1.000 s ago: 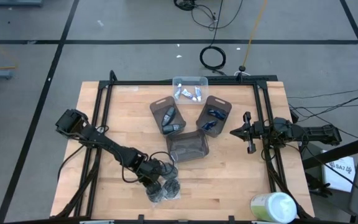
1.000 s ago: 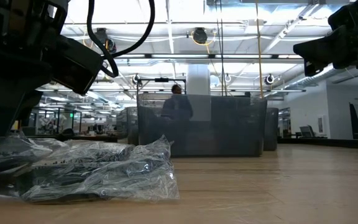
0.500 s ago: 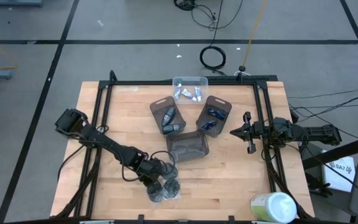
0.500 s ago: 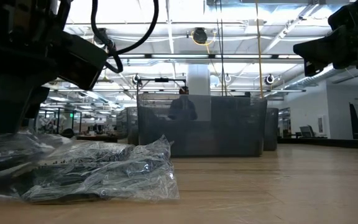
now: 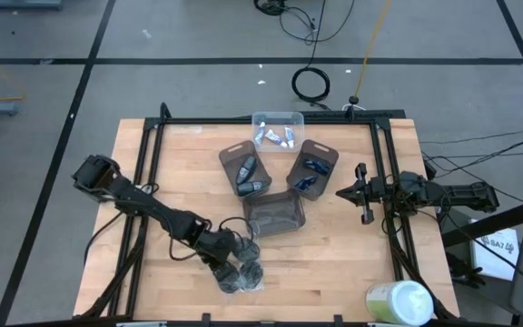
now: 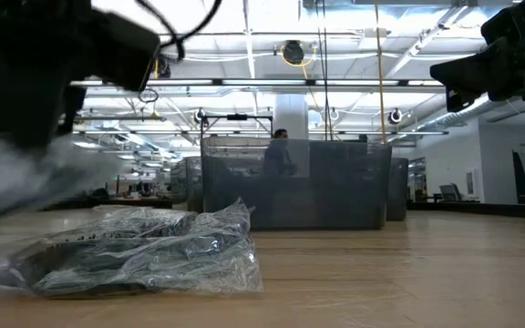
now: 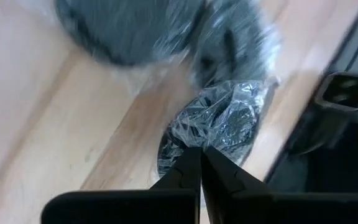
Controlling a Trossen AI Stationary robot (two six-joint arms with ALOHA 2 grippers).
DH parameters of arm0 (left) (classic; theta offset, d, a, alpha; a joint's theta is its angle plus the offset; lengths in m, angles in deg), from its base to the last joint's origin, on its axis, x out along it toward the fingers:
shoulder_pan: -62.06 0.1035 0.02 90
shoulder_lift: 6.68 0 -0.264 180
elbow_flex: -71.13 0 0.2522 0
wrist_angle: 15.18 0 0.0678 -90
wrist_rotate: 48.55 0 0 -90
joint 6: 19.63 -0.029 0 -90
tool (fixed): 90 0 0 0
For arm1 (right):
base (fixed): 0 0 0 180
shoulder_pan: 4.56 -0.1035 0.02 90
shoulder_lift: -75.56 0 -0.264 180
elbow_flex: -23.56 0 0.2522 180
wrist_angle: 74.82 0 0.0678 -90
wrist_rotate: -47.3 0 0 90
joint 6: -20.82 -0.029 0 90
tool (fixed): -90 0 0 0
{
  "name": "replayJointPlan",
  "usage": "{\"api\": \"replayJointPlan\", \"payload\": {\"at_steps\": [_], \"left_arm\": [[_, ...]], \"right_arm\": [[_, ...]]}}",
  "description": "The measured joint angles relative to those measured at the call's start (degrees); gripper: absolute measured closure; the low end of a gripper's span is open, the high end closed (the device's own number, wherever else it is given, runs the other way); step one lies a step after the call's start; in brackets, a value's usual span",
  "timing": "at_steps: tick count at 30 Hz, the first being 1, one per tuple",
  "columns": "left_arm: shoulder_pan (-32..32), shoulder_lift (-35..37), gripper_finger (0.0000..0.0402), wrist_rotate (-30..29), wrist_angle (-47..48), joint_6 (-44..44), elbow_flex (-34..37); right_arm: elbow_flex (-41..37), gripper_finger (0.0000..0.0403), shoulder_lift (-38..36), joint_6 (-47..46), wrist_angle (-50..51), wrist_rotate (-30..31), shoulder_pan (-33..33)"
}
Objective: Pick & Place Travel size toiletries
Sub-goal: Put the bottom left black hairbrush into the bottom black transparent bin
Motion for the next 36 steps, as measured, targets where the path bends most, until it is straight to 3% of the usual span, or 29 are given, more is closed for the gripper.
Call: {"api": "replayJointPlan", "payload": {"at_steps": [7, 21, 29, 36], "left_arm": [[0.2, 8.0, 0.0401, -8.8, 0.3, -7.0, 0.0], [2.9, 20.6, 0.0401, -26.9, -0.8, -30.3, 0.0], [7.6, 21.2, 0.0401, -27.9, -8.9, -48.0, 0.0], [12.0, 21.0, 0.0401, -27.8, -14.9, -56.7, 0.0]], "right_arm": [[0.0, 0.0398, 0.0, 0.0, 0.0, 0.0, 0.0], [0.0, 0.0399, 0.0, 0.0, 0.0, 0.0, 0.0], [0.0, 0.0399, 0.0, 0.0, 0.0, 0.0, 0.0], [0.0, 0.0398, 0.0, 0.0, 0.0, 0.0, 0.0]]}}
